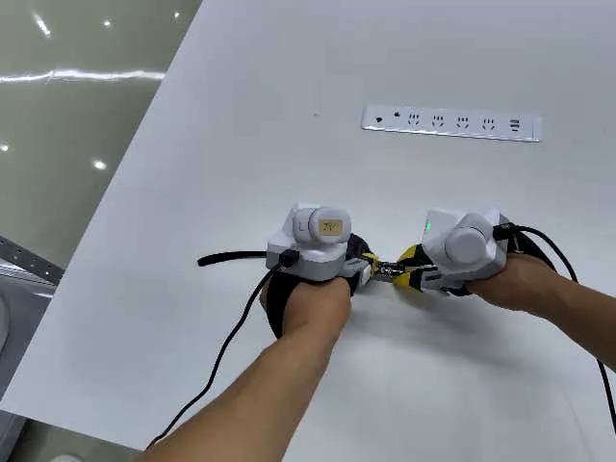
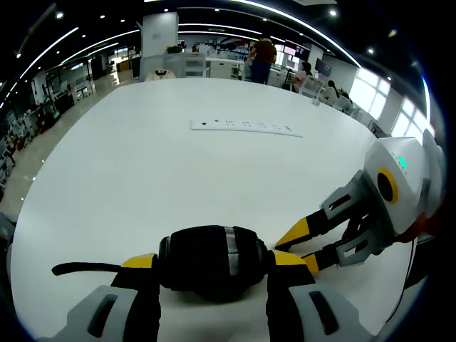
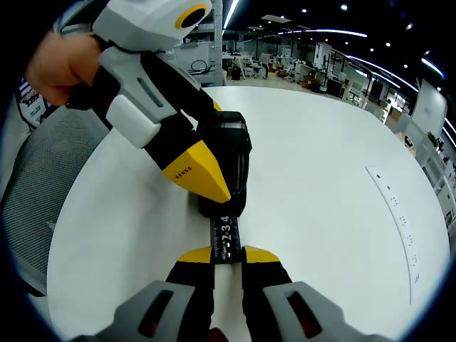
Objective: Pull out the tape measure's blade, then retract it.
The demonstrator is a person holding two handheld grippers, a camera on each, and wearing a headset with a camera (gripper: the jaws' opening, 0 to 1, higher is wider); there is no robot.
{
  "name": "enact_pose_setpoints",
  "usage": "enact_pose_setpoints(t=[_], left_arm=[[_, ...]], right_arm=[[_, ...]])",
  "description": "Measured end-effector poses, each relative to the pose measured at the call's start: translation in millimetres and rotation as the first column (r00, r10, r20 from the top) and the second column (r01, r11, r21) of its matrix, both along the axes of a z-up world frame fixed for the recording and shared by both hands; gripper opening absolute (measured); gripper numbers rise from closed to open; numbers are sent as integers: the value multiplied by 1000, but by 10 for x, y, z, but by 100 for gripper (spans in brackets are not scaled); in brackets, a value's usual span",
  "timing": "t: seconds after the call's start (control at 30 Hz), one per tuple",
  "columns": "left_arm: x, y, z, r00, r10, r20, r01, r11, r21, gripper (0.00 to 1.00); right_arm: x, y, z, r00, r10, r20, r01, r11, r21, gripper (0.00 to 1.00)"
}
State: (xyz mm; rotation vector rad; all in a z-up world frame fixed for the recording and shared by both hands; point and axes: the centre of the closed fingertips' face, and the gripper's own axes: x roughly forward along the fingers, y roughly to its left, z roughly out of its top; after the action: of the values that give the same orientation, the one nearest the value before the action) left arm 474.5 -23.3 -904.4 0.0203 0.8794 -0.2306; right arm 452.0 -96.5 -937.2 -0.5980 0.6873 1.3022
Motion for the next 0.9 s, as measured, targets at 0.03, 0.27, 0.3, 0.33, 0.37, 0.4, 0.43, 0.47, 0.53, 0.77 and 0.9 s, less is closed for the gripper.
enact_pose_setpoints(t=[0.03, 0.27, 0.3, 0.33, 0.37, 0.4, 0.43, 0.47, 0.53, 0.77, 0.9], left_arm=[[0, -1, 0, 1000, -1, 0, 1, 1000, 0, 57], [2, -1, -3, 1000, -3, -2, 3, 1000, -2, 57], [1, -1, -3, 1000, -4, -2, 4, 1000, -3, 57], [1, 0, -2, 1000, -3, -2, 3, 1000, -3, 57], [2, 0, -1, 1000, -5, -1, 5, 1000, -2, 57], [2, -1, -1, 1000, -5, -2, 5, 1000, -3, 57], [2, -1, -1, 1000, -5, -3, 5, 1000, -3, 57], [1, -1, -1, 1000, -6, -3, 6, 1000, -3, 57], [1, 0, -3, 1000, -7, -5, 7, 1000, -5, 57], [-2, 1, 1, 1000, -10, 2, 10, 1000, -3, 56], [-2, 1, 3, 1000, -13, 7, 13, 1000, 3, 56]], right_arm=[[-1, 10, 1, 1000, 1, 0, -1, 1000, 1, 13], [-2, 57, 2, 1000, 0, 8, 0, 1000, 4, 13], [0, 60, 1, 1000, 0, 8, 0, 1000, 4, 13], [-1, 68, 1, 1000, 0, 8, -1, 1000, 6, 13], [2, 76, -1, 1000, 1, 8, -1, 1000, 5, 13], [3, 81, -1, 1000, 2, 9, -2, 1000, 6, 13], [7, 86, -3, 1000, 2, 9, -2, 1000, 7, 13], [8, 91, -4, 1000, 1, 9, -2, 1000, 7, 13], [6, 103, -3, 1000, 2, 10, -2, 1000, 8, 13], [7, 129, -1, 1000, 4, 16, -5, 1000, 26, 13], [7, 140, 1, 1000, -2, 19, 1, 999, 35, 14]])
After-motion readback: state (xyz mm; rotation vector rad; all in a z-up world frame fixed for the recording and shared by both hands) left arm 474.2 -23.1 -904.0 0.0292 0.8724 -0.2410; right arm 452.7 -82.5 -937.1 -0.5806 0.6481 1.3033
